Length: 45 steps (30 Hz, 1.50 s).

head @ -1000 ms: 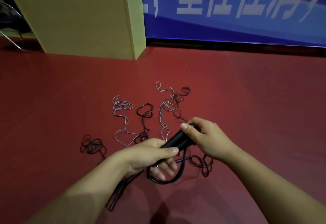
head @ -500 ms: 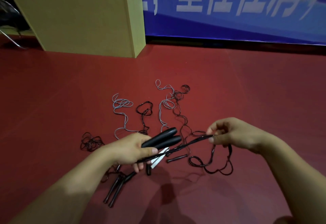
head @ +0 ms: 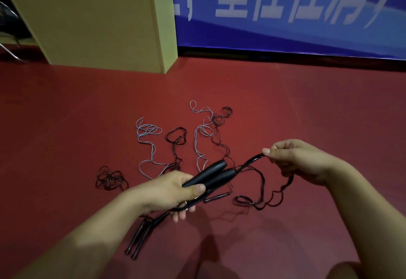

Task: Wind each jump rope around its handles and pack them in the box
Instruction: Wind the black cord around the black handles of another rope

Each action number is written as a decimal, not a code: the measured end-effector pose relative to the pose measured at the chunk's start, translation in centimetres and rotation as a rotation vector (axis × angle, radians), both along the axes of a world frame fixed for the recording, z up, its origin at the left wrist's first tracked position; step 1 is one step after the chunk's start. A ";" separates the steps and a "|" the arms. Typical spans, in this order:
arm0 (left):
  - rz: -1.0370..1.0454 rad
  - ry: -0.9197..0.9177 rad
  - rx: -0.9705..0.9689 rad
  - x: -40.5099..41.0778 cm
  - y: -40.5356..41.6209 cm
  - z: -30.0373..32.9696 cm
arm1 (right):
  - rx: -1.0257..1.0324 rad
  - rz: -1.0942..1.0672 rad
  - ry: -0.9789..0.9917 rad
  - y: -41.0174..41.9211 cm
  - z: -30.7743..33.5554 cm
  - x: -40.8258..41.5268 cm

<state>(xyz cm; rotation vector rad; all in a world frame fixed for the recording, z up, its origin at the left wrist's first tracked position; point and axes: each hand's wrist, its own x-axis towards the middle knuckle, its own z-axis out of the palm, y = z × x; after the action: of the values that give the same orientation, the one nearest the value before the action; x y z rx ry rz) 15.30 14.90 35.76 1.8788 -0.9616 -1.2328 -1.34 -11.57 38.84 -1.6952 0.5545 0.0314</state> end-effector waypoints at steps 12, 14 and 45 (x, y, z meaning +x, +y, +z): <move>-0.181 0.081 0.134 -0.8 -1.0 0.0 | -0.195 -0.130 -0.144 1.2 -0.8 0.5; -0.284 0.184 0.105 -0.7 -0.9 0.2 | -0.329 -0.153 -0.114 1.2 -1.2 0.5; 0.569 -0.388 -0.127 3.2 -1.6 -2.9 | -0.191 0.112 0.094 5.1 -1.9 2.1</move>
<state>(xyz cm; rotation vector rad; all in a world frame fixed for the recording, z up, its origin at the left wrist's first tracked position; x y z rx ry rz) 18.53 13.27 32.86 2.1244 -0.6003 -0.4736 0.81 -6.46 36.90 -1.9178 0.5462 0.1433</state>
